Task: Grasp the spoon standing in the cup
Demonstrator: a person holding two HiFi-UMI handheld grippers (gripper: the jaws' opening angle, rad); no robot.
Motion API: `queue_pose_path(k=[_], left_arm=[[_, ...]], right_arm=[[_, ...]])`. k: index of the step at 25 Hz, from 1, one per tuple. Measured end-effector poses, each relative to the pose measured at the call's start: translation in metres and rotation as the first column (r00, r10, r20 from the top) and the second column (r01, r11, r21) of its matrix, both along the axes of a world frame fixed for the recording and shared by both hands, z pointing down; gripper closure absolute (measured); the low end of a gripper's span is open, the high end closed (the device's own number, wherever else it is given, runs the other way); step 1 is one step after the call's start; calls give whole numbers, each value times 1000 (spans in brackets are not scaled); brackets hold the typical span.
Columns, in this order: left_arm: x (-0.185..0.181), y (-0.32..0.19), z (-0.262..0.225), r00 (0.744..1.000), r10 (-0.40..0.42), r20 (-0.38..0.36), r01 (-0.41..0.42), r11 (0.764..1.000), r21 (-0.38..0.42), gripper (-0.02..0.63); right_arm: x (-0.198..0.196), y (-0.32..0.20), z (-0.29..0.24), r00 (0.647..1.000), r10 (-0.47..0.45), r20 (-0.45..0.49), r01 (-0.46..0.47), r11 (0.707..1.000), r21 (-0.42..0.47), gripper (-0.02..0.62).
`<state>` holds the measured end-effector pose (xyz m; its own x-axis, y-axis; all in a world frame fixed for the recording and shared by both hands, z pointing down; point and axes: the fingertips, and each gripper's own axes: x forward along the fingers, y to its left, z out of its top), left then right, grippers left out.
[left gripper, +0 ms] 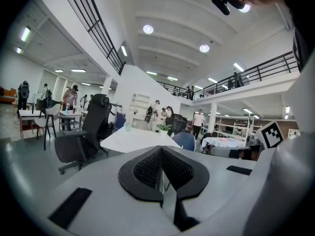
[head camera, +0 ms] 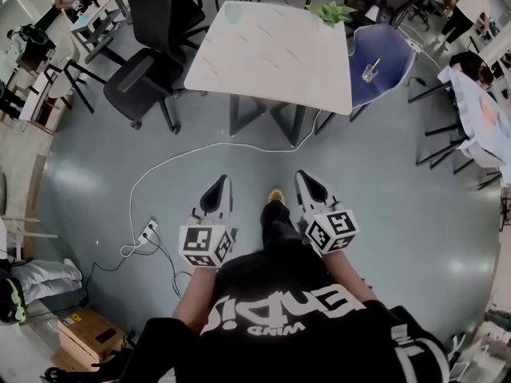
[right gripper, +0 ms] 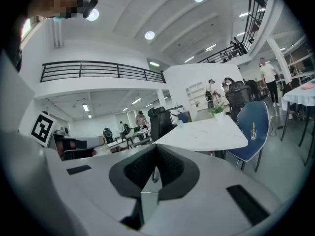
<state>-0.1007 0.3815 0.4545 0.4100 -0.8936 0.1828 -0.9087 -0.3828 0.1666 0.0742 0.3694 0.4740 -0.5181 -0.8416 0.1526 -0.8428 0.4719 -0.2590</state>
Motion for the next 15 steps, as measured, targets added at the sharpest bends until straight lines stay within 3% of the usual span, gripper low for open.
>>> queue_pose_path(k=[15], left_arm=[[17, -141, -23, 999, -43, 5, 43, 999, -6, 595]], right_arm=[[20, -144, -26, 999, -50, -11, 50, 999, -4, 583]])
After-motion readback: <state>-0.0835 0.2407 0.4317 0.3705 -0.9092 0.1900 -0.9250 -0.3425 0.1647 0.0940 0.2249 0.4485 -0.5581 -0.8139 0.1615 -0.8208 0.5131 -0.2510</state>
